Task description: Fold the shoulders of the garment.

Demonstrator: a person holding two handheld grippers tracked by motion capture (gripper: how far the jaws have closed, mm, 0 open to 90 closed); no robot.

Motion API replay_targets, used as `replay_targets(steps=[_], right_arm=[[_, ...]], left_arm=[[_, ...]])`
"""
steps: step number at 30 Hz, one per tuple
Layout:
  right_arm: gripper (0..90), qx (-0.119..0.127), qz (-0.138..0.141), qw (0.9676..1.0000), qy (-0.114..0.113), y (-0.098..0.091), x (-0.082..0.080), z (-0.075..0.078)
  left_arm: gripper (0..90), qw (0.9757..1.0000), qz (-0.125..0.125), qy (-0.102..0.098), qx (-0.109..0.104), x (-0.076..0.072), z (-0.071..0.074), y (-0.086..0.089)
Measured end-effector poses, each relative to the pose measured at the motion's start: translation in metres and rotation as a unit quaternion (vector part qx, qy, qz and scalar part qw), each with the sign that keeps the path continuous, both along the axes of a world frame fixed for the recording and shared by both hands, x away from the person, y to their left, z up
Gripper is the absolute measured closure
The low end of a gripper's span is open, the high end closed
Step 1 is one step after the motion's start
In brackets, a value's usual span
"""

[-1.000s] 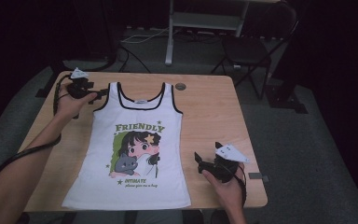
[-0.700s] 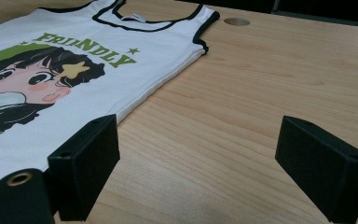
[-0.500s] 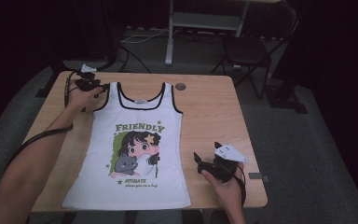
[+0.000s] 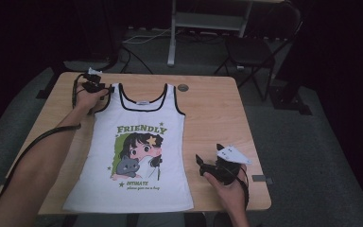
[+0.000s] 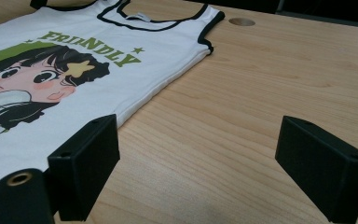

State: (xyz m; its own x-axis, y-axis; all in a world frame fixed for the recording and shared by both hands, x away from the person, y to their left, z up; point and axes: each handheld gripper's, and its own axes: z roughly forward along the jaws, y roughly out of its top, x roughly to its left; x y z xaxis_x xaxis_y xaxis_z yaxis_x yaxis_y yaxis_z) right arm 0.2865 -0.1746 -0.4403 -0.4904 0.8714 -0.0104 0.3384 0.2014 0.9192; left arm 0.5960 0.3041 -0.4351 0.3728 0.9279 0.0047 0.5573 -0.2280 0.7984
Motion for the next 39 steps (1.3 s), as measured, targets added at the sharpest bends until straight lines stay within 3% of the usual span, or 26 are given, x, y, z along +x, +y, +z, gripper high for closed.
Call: replay_targets(steps=[4,10,15,18,20,24,39], right_arm=[[12.9,-0.002,0.001,1.0,-0.001,0.0,0.0,0.0],[12.9,-0.005,0.003,1.0,-0.002,0.001,0.0,0.0],[12.9,-0.005,0.003,1.0,-0.003,0.001,0.0,0.0],[12.9,-0.006,0.004,1.0,-0.003,0.001,0.0,0.0],[12.9,-0.006,0.005,1.0,-0.003,0.001,0.0,0.0],[12.9,-0.006,0.004,1.0,-0.003,0.001,-0.001,0.0],[12.9,-0.006,0.008,0.9999,-0.003,0.001,-0.001,0.0]], left_arm=[[47.2,0.9999,-0.007,0.006,0.01,0.003,-0.001,-0.007],[58.1,0.999,-0.024,0.008,0.036,0.004,-0.003,-0.015],[76.2,0.9989,-0.029,0.002,0.038,0.003,-0.003,-0.017],[84.3,0.9994,-0.028,-0.002,0.022,0.002,-0.002,-0.014],[85.6,0.9997,-0.023,-0.001,0.004,0.001,-0.002,-0.012],[86.5,0.9997,-0.021,-0.001,-0.014,-0.001,-0.001,-0.009],[87.1,0.9983,-0.039,-0.027,-0.032,-0.012,0.023,-0.013]])
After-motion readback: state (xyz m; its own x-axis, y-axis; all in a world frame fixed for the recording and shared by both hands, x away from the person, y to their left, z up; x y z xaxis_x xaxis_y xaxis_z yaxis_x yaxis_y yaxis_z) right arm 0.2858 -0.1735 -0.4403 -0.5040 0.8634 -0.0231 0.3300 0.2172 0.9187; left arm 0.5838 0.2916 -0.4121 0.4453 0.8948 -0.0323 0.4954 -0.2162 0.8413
